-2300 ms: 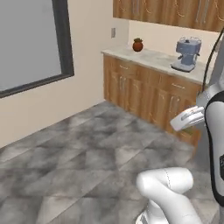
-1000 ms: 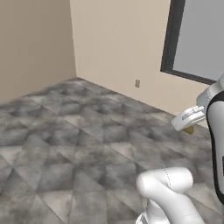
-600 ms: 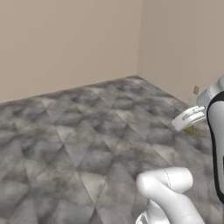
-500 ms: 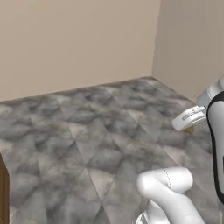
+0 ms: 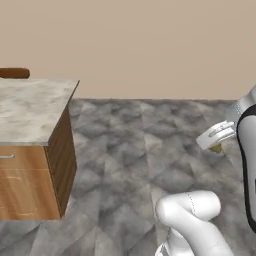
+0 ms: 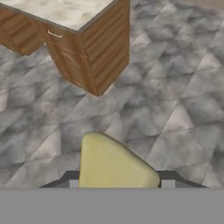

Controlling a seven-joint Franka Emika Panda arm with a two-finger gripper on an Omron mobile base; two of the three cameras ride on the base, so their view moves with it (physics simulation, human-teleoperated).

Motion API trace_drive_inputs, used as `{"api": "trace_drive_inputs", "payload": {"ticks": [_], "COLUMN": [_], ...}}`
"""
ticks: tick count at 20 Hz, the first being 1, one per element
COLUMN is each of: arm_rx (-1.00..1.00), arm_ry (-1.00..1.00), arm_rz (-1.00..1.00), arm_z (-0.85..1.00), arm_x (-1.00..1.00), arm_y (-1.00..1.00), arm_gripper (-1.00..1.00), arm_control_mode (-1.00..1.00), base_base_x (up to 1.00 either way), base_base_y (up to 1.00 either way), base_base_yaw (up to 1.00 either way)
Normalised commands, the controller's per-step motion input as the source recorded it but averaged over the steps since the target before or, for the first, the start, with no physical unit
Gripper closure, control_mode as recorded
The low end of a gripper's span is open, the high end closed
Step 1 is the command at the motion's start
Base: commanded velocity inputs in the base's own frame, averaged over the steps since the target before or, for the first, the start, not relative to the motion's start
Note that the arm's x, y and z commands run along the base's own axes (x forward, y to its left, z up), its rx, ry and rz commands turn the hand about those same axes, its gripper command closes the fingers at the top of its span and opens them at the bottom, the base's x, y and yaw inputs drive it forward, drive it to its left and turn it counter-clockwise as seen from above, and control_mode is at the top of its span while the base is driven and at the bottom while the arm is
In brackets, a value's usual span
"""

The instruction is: Retrieve the sausage and cheese from the fridge and place them on the cutting board on the counter.

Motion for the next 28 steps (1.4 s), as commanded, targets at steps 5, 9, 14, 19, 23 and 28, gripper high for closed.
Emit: {"api": "trace_drive_inputs", "payload": {"ticks": [5,9,14,19,23,28], "arm_rx": [0.00,0.00,0.00,0.00,0.00,0.00], "arm_ry": [0.00,0.00,0.00,0.00,0.00,0.00], "arm_rz": [0.00,0.00,0.00,0.00,0.00,0.00], "arm_z": [0.00,0.00,0.00,0.00,0.00,0.00], "arm_x": [0.00,0.00,0.00,0.00,0.00,0.00], "arm_y": [0.00,0.00,0.00,0.00,0.00,0.00], "arm_gripper": [1.00,1.00,1.00,1.00,1.00,1.00], "arm_control_mode": [1.00,1.00,1.00,1.00,1.00,1.00], "base_base_x": [0.59,0.98,1.00,0.57,0.71,0.71], "base_base_y": [0.30,0.54,0.65,0.97,1.00,1.00], "base_base_yaw": [0.54,0.36,0.24,0.08,0.00,-0.04]}}
